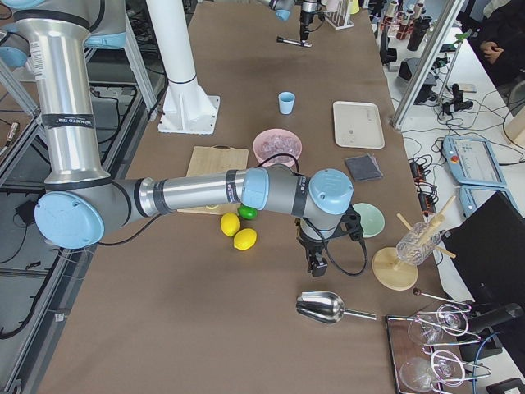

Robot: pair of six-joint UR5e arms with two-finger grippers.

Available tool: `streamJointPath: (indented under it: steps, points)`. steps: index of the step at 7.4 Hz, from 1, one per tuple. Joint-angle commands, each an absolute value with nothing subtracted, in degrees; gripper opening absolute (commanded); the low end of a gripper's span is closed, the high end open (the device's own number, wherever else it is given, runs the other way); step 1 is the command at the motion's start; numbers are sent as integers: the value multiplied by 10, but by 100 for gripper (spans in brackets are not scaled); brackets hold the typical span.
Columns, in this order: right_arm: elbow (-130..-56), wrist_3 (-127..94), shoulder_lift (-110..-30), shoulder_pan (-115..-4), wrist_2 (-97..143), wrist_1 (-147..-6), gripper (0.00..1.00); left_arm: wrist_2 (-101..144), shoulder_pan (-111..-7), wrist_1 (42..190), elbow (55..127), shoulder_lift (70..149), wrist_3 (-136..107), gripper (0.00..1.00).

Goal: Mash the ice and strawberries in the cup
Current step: 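Carry the muddler away from the cup and lay it on the table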

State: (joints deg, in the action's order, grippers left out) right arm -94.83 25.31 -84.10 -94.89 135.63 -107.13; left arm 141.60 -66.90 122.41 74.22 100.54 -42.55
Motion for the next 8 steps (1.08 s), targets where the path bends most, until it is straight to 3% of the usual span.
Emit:
streamJointPath:
  steps: [1,6,8]
  points:
    - [-945,253,-838,-945,1354,-1071,100,1399,-711,1223,707,997,-325,0]
    - [-944,254,-841,-945,1353,-1070,100,1333,-672,1228,759,950,-349,4]
    - [-941,253,-844,-945,1359,-1070,100,1338,-654,1229,770,954,-346,98]
